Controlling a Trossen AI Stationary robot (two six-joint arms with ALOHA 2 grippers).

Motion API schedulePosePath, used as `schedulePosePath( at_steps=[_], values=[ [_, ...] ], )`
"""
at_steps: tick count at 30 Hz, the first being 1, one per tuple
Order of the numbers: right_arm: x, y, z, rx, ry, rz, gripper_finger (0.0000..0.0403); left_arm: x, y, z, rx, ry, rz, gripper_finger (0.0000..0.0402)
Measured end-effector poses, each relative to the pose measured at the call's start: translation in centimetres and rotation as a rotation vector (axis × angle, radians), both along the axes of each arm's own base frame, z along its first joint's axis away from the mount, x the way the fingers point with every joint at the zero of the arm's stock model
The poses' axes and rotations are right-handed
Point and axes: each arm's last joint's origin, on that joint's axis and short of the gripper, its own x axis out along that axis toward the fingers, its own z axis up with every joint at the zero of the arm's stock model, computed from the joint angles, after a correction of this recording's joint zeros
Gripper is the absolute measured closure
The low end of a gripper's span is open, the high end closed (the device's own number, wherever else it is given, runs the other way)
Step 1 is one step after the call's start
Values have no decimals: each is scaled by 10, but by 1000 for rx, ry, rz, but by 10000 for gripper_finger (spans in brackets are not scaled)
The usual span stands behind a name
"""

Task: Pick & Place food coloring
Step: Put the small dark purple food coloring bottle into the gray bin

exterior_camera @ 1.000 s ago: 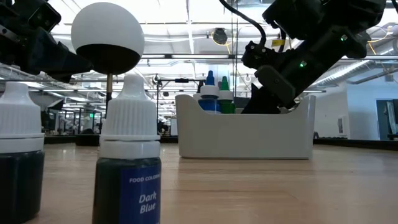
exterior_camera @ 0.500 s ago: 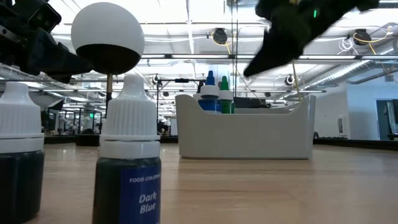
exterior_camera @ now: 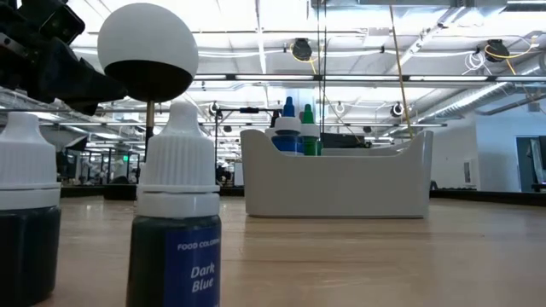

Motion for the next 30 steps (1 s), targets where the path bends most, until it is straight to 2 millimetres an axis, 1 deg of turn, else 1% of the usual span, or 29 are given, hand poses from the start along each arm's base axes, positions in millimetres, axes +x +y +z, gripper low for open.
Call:
schedulePosePath(
  at_steps=[3, 5, 8, 10, 12, 15, 17, 19, 22, 24, 26, 28, 30],
  values=[
    [13, 23, -26, -49, 58, 84, 391, 0, 0, 0, 0, 1, 0, 355],
    [19, 29, -46, -100, 97, 103, 393, 0, 0, 0, 0, 0, 0, 355],
    [28, 28, -70, -152, 137, 102, 401, 0, 0, 0, 0, 1, 0, 355],
    [37, 25, -77, -145, 117, 90, 402, 0, 0, 0, 1, 2, 0, 355],
    [45, 19, -79, -111, 106, 88, 401, 0, 0, 0, 4, 1, 0, 355],
    [59, 4, -77, 10, 107, 103, 402, 0, 0, 0, 17, 1, -3, 355],
    [68, -7, -72, 61, 105, 92, 402, 0, 0, 0, 19, 2, -3, 355],
    [76, -14, -64, 73, 101, 90, 402, 0, 0, 0, 19, 1, -3, 355],
    [86, -19, -50, 76, 68, 104, 402, 0, 0, 0, 20, 1, -3, 355],
    [91, -22, -45, 86, 52, 123, 402, 0, 0, 0, 20, 2, -3, 355],
    [98, -23, -48, 79, 40, 122, 402, 0, 0, 0, 24, 2, -3, 355],
    [103, -22, -59, 66, 41, 127, 403, 0, 0, 0, 26, 2, -4, 355],
    [110, -19, -68, 68, 4, 133, 401, 0, 0, 0, 27, 3, -4, 355]
  ],
)
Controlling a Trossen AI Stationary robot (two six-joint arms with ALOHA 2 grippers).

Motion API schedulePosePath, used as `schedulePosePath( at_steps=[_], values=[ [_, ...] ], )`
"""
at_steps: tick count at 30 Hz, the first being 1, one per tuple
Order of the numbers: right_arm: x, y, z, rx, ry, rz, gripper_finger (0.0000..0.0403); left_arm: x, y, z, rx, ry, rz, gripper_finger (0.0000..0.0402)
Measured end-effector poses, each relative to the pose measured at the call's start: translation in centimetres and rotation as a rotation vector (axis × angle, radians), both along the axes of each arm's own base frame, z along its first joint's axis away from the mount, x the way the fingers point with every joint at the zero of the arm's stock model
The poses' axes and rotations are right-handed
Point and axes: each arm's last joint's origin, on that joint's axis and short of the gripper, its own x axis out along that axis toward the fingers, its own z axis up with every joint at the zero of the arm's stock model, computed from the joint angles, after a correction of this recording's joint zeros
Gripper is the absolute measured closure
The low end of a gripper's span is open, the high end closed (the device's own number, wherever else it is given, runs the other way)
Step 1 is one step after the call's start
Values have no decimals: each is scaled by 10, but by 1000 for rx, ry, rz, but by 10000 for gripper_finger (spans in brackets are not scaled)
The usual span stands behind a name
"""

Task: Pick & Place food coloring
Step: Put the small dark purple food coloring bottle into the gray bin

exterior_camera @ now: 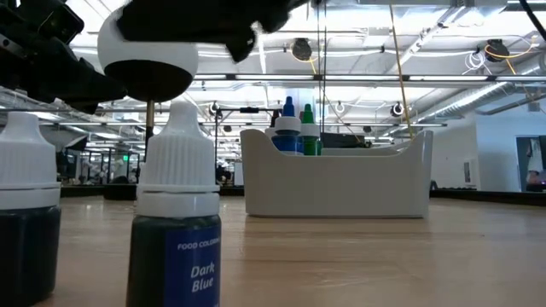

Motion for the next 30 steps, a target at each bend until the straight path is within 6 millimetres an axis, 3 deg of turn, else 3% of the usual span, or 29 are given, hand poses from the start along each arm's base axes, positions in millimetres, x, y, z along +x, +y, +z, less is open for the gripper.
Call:
schedulePosePath(
  at_steps=[5, 10, 17, 30],
  values=[
    [5, 4, -20, -12, 5, 8, 376, 0, 0, 0, 0, 0, 0, 355],
    [5, 3, -17, 8, 5, -6, 326, 0, 0, 0, -2, 3, 0, 355],
    [1, 5, -29, -33, 70, -28, 265, 0, 0, -1, 1, 6, 0, 355],
    [-8, 2, -51, -60, 102, -76, 246, 0, 0, -1, 0, 12, 0, 355]
  ],
)
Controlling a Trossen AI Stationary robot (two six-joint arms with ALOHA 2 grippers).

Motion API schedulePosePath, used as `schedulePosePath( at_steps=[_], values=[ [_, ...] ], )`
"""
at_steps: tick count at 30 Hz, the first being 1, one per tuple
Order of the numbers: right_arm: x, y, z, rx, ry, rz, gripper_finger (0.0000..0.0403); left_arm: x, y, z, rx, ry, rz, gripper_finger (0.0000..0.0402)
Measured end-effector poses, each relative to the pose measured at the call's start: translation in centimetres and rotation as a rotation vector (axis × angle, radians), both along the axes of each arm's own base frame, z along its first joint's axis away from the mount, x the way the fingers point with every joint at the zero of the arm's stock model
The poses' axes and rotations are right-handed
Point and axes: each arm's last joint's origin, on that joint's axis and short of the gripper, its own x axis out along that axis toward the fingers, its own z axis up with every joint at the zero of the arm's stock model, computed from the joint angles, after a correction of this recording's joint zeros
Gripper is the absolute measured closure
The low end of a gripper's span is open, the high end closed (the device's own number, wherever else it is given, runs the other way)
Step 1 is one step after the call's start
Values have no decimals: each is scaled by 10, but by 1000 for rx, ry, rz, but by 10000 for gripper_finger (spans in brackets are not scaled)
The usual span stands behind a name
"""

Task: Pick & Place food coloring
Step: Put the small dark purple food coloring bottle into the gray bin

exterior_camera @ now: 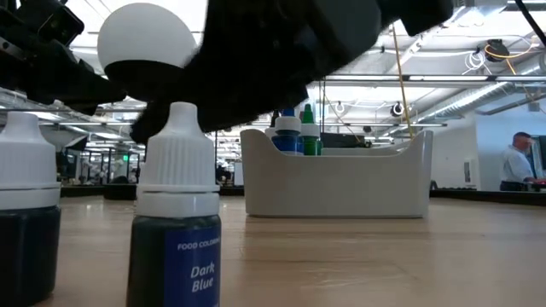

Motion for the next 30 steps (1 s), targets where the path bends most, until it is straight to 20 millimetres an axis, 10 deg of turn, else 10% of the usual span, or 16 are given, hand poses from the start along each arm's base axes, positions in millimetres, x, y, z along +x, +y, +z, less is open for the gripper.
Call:
schedulePosePath(
  at_steps=[30],
  values=[
    [-3, 2, -19, -32, -43, 36, 272, 0, 0, 0, 4, 0, 0, 355]
  ],
)
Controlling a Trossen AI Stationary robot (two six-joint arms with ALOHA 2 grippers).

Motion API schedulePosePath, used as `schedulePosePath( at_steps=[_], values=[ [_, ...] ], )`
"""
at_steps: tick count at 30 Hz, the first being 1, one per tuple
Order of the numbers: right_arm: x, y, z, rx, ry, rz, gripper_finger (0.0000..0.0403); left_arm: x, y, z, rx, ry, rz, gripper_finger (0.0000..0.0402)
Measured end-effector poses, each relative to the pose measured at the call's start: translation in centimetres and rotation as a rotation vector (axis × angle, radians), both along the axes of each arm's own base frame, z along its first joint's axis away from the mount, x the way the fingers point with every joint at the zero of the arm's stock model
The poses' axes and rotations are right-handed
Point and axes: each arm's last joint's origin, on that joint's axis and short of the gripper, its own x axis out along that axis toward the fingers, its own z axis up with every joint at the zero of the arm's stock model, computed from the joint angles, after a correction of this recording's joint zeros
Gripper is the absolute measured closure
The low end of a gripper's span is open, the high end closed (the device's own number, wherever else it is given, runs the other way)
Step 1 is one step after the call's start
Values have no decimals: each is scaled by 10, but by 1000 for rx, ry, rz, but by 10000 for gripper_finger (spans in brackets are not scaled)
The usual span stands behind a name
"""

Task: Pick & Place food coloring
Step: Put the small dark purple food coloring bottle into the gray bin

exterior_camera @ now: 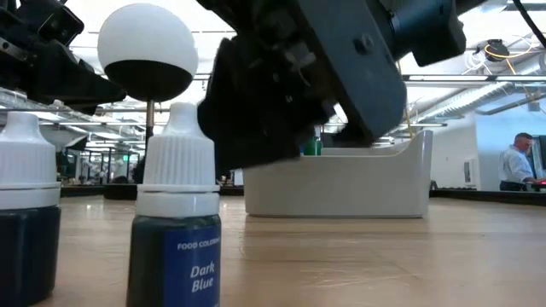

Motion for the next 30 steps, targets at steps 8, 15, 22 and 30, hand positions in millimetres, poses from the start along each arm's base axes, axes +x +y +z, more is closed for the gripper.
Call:
schedulePosePath(
  at_steps=[8, 15, 22, 30],
  values=[
    [0, 0, 0, -4, 1, 2, 293, 0, 0, 0, 0, 0, 0, 355],
    [0, 0, 0, 5, 5, 0, 328, 0, 0, 0, 0, 0, 1, 355],
    [-1, 0, 0, 33, 24, -20, 361, 0, 0, 0, -1, 0, 1, 355],
    [-8, 3, 47, -23, 29, 9, 361, 0, 0, 0, 0, 2, 1, 355]
  ],
)
